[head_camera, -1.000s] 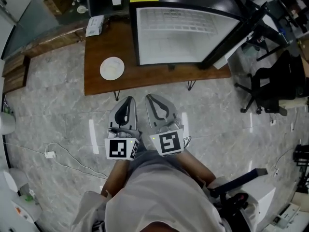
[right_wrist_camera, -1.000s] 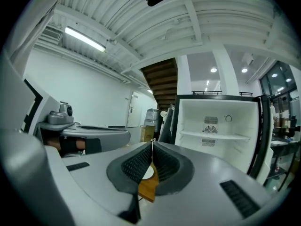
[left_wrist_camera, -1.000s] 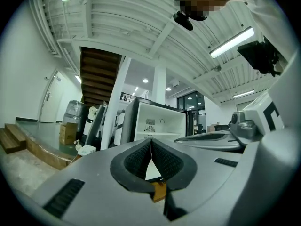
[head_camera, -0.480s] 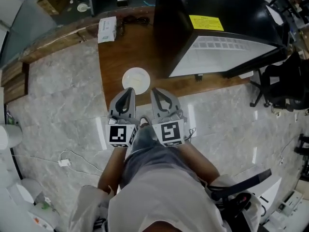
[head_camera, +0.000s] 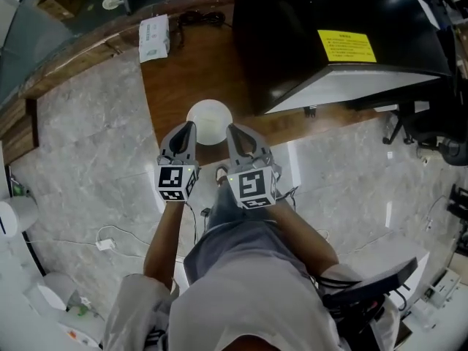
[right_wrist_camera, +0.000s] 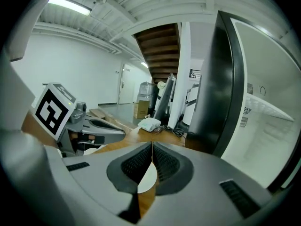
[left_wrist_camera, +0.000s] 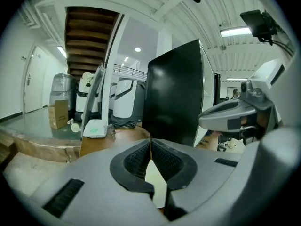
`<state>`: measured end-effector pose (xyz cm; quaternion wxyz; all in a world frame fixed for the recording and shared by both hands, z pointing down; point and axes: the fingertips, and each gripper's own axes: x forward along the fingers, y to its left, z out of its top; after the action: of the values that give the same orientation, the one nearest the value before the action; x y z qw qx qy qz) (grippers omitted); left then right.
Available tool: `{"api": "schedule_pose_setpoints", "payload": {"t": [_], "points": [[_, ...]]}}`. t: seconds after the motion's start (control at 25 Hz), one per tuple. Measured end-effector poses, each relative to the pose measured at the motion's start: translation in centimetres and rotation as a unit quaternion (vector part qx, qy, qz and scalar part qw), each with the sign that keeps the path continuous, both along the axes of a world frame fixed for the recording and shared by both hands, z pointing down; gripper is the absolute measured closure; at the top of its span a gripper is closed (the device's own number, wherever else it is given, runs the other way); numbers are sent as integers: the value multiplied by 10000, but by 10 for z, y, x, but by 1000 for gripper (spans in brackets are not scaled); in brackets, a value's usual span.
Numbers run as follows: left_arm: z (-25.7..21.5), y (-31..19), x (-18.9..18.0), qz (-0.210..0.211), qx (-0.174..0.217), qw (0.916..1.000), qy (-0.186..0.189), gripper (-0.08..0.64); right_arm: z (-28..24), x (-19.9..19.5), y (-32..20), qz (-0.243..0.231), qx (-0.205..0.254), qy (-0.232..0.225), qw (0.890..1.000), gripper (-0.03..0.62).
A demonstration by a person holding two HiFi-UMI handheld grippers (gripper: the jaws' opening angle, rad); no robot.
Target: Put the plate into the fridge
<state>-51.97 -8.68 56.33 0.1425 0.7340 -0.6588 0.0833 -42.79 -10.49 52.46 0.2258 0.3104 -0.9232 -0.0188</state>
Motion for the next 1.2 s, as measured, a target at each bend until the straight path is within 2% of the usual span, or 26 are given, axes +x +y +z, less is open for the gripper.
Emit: {"api": "schedule_pose_setpoints", "payload": {"t": [0.2,0.44,0.56,0.76,0.92,0.96,1.04,1.12,1.2], "points": [[48,-18,-4,484,-400,9979,165,538,49,3,-11,161,-304,202,9992,575],[91,-20,-26,626,-777,9949,-110,538,90,-3,-7,247,-613,361,9972,574],[116,-25,-36,566,-790,9952,-143,538,122,-16,-9,252,-745,471,9958,574],[166,-30,-49,293,-939,9936,-561,538,187,-37,-9,338,-1037,874,9902,574],[174,-22,-55,107,-1096,9916,-674,538,213,-24,-3,683,-1551,1074,9797,572],[175,-22,-60,79,-1154,9911,-658,538,217,-18,-2,770,-1701,1114,9761,567],[182,-23,-70,61,-1336,9893,-579,530,228,-13,-3,869,-1980,1160,9694,445],[190,-26,-74,110,-1551,9870,-415,453,236,-13,-7,939,-2185,1119,9649,443],[198,-26,-71,273,-1791,9831,-276,434,241,-14,-11,1039,-2399,988,9602,443]]}}
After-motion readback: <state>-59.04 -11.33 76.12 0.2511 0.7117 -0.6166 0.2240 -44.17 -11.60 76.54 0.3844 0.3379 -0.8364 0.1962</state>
